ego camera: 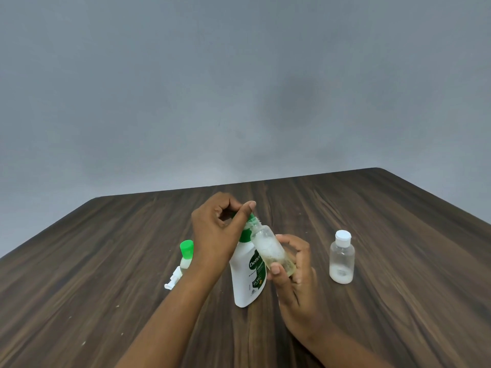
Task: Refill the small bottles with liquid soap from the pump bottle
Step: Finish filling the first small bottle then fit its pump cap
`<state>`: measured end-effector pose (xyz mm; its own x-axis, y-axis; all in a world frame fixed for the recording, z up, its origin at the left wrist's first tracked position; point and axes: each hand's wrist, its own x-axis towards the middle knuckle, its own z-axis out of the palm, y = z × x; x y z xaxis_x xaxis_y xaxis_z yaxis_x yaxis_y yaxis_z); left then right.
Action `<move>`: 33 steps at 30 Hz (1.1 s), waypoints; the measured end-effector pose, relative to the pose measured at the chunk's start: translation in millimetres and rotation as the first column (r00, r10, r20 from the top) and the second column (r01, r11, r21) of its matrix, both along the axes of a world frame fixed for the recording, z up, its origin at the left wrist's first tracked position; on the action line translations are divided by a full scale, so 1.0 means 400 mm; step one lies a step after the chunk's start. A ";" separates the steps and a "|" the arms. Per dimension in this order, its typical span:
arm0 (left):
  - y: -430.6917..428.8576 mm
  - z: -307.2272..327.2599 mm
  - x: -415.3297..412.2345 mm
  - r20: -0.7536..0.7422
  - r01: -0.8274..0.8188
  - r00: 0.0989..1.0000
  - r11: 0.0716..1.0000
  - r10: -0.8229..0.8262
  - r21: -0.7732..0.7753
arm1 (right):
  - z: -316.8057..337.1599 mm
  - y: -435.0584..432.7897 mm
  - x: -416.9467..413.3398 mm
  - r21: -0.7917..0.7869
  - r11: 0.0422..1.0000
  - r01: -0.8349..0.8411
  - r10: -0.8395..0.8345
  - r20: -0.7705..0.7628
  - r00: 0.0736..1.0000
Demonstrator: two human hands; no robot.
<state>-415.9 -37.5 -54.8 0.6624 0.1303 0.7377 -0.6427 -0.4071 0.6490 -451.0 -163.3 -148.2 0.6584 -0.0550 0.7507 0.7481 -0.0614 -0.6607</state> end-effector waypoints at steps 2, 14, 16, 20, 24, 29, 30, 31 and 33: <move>0.000 0.016 0.000 -0.003 -0.002 1.000 1.000 0.002 0.023 | 0.002 0.002 0.003 0.003 1.000 -0.007 0.007 0.003 1.000; 0.006 -0.007 0.001 -0.013 -0.020 1.000 0.999 0.021 0.033 | 0.000 0.001 0.000 -0.006 1.000 -0.006 0.006 0.006 1.000; 0.000 -0.006 0.001 0.001 -0.034 0.999 0.999 0.034 0.030 | 0.000 0.001 -0.001 0.015 1.000 -0.016 0.016 -0.001 1.000; -0.001 0.021 0.000 0.011 -0.022 1.000 0.998 0.021 0.061 | 0.005 0.006 0.003 0.027 0.999 -0.016 0.016 0.001 1.000; 0.003 0.038 0.005 0.003 -0.016 1.000 0.994 0.015 0.107 | 0.006 0.006 0.011 0.007 1.000 0.005 -0.005 -0.004 1.000; 0.004 0.009 -0.001 -0.030 -0.004 1.000 0.999 0.006 0.041 | 0.000 0.003 0.004 -0.005 1.000 -0.002 0.002 0.009 1.000; 0.004 0.003 -0.002 -0.037 -0.004 0.999 0.999 0.005 0.032 | -0.002 0.002 0.000 -0.003 1.000 -0.005 0.005 0.005 1.000; 0.004 -0.003 -0.003 -0.040 -0.004 0.999 1.000 0.005 0.026 | -0.004 0.003 -0.003 0.000 1.000 -0.007 0.007 0.002 1.000; 0.003 -0.006 -0.002 -0.033 -0.009 0.999 1.000 0.010 0.020 | -0.005 0.002 -0.003 0.007 1.000 -0.005 0.005 0.005 1.000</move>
